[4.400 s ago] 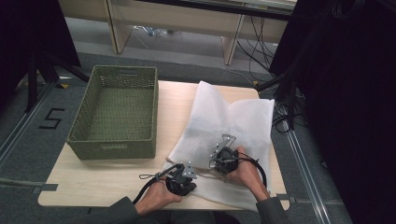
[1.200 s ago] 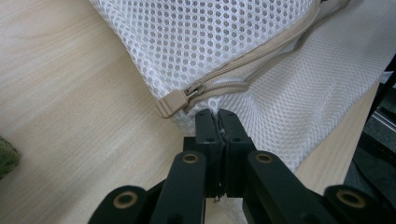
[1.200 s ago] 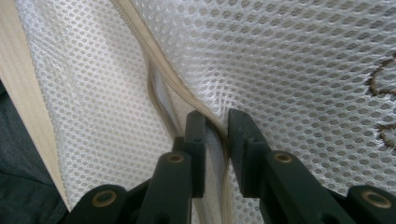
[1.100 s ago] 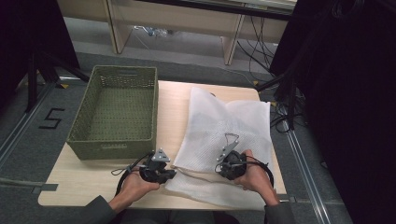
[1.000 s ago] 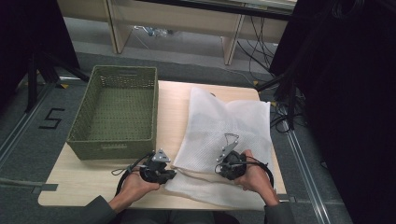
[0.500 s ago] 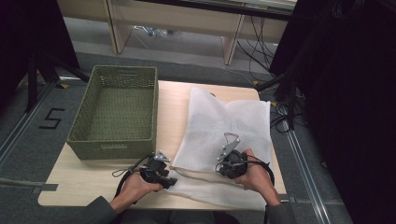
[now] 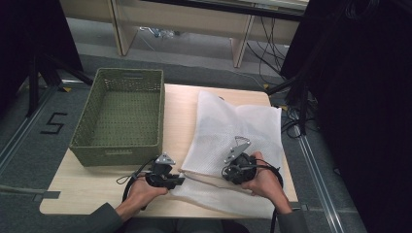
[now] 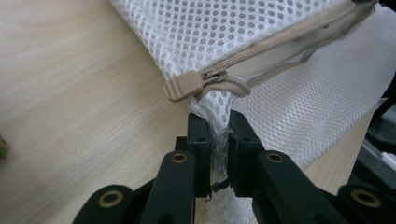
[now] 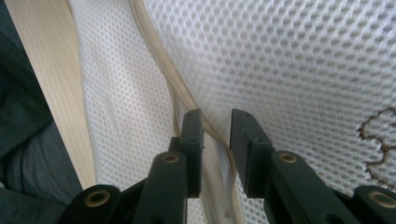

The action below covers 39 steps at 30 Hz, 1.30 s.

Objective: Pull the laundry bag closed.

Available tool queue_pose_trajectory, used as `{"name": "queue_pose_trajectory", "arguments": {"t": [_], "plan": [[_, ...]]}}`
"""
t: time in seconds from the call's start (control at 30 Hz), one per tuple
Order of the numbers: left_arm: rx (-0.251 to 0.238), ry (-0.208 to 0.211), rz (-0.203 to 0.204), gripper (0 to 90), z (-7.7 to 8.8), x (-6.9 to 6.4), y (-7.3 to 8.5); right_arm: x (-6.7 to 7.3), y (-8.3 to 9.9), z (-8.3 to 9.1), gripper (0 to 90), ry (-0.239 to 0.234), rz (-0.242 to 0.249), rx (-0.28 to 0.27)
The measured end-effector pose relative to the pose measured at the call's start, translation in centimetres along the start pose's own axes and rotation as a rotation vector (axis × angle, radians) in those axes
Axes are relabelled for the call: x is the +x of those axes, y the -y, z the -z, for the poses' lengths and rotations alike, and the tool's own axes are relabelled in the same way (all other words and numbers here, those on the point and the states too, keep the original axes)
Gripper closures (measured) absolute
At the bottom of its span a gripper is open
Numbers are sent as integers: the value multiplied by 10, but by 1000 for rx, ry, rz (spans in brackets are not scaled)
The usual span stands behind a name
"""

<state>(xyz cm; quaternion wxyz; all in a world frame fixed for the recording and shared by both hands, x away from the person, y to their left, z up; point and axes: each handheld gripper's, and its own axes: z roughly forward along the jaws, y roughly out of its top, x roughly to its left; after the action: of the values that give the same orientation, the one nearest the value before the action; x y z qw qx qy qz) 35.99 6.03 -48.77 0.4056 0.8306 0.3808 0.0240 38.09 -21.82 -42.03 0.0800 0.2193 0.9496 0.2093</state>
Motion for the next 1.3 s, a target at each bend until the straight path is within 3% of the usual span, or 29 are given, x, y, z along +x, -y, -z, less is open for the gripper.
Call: {"name": "queue_pose_trajectory", "arguments": {"t": [0.17, 0.3, 0.47, 0.8, 1.3], "plan": [[-8, -4, -14, 817, 1, -5, 0, 1, -10, 6, 736, -5, -30, -58], [-1, -3, -16, 818, 0, -7, 1, 5, -30, 6, 734, -29, -6, -104], [2, -4, -24, 817, 0, -8, 2, 12, -58, -6, 732, -99, 27, -156], [3, -9, -20, 792, 0, -10, 4, 24, -98, -48, 735, -177, 72, -94], [-14, -17, -11, 795, 1, -13, 8, 29, -107, -73, 752, -233, 64, -56]]}}
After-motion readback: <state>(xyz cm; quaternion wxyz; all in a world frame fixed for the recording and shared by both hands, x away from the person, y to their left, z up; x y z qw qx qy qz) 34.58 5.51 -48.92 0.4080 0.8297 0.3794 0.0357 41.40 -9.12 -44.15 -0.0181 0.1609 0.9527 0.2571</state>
